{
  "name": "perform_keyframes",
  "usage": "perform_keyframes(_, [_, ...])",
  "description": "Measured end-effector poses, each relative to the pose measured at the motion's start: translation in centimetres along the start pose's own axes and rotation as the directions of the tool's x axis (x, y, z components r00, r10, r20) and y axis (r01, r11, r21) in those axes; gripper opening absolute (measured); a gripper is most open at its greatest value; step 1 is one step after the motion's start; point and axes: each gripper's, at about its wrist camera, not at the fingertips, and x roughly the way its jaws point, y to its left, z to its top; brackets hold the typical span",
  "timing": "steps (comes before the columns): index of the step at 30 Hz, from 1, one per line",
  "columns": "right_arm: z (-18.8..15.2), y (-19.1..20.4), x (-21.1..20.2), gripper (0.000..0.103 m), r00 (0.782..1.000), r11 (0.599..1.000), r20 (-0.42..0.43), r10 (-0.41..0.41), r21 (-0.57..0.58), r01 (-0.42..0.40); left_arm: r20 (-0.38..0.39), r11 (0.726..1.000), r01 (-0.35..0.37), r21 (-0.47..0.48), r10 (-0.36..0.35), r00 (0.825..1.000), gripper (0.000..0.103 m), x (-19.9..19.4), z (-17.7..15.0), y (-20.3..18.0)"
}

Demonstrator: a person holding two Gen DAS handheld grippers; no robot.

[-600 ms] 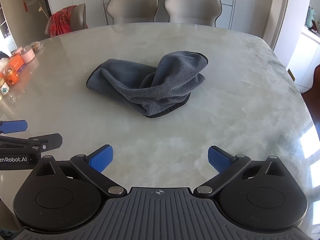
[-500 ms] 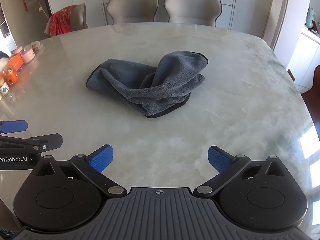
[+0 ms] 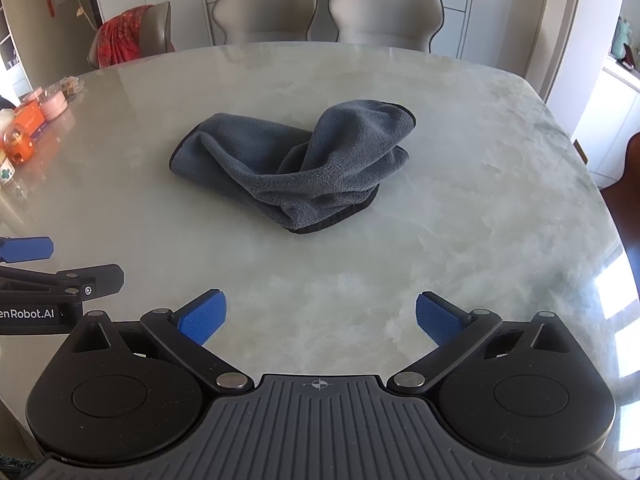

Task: Fold towel
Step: 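Move both tools toward the crumpled grey towel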

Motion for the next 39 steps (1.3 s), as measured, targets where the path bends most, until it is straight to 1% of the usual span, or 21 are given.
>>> perform_keyframes(17, [0.2, 0.1, 0.6, 0.102, 1.000, 1.000, -0.018, -0.007, -0.001, 0.007, -0.028, 1.000, 0.002, -0.007, -0.002, 1.000, 0.098, 0.9, 0.4, 0.3])
perform_keyframes(24, [0.4, 0.0, 1.1, 0.102, 0.999, 1.000, -0.030, -0.012, 0.006, 0.012, -0.041, 1.000, 0.009, -0.005, -0.009, 0.999, 0.098, 1.6, 0.9, 0.5])
perform_keyframes(28, [0.7, -0.3, 1.4, 0.102, 1.000, 1.000, -0.023, -0.005, 0.017, 0.005, -0.046, 1.000, 0.014, -0.005, -0.015, 0.999, 0.098, 2.2, 1.4, 0.8])
perform_keyframes(31, [1.2, -1.6, 1.5, 0.102, 1.000, 0.997, 0.004, 0.031, 0.076, -0.031, -0.037, 1.000, 0.021, -0.008, -0.022, 0.999, 0.098, 2.7, 2.2, 1.3])
perform_keyframes(34, [1.8, -3.1, 1.8, 0.102, 0.998, 0.989, 0.022, 0.053, 0.133, -0.056, -0.012, 0.999, 0.028, -0.016, -0.029, 1.000, 0.098, 3.2, 3.2, 1.9])
perform_keyframes(36, [2.4, -4.3, 2.3, 0.102, 0.998, 0.986, 0.033, 0.051, 0.157, -0.056, 0.005, 0.999, 0.036, -0.024, -0.036, 0.999, 0.098, 3.7, 4.1, 2.4])
perform_keyframes(39, [3.0, -5.9, 3.0, 0.102, 0.997, 0.981, 0.057, 0.050, 0.182, -0.059, 0.033, 0.999, 0.044, -0.012, -0.044, 0.999, 0.098, 4.6, 5.2, 2.7])
